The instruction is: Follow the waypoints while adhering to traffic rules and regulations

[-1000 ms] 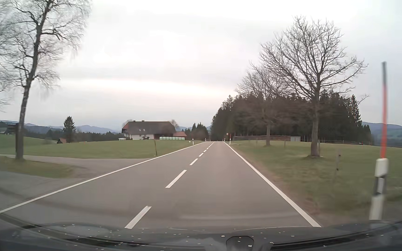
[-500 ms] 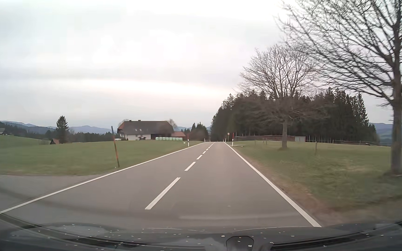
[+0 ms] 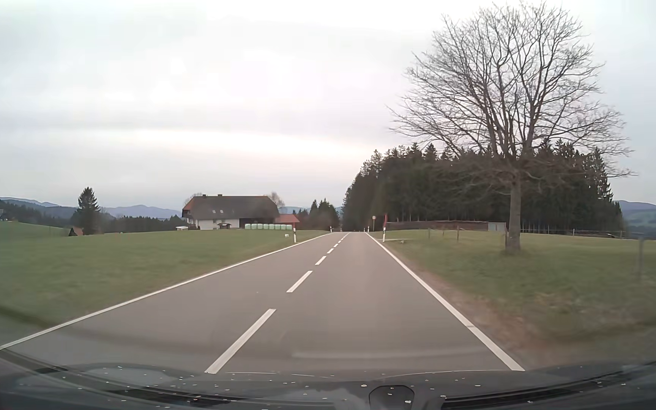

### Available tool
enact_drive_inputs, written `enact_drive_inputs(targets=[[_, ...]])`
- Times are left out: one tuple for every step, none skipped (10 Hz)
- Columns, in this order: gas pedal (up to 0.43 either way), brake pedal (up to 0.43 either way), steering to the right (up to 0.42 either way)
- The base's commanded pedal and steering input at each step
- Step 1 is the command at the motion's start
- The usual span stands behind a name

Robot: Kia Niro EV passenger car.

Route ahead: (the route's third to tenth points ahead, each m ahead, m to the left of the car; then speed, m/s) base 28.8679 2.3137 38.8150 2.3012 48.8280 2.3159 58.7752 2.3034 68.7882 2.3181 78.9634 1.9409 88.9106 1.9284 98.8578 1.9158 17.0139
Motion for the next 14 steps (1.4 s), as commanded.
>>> enact_drive_inputs(targets=[[0.059,0.000,0.002],[0.059,0.000,0.001],[0.059,0.000,0.001],[0.059,0.000,0.000],[0.059,0.000,0.000],[0.059,0.000,0.000],[0.059,0.000,0.000],[0.059,0.000,0.000],[0.059,0.000,0.000],[0.059,0.000,0.000],[0.059,0.000,0.000],[0.059,0.000,0.000],[0.059,0.000,0.000],[0.059,0.000,0.000]])
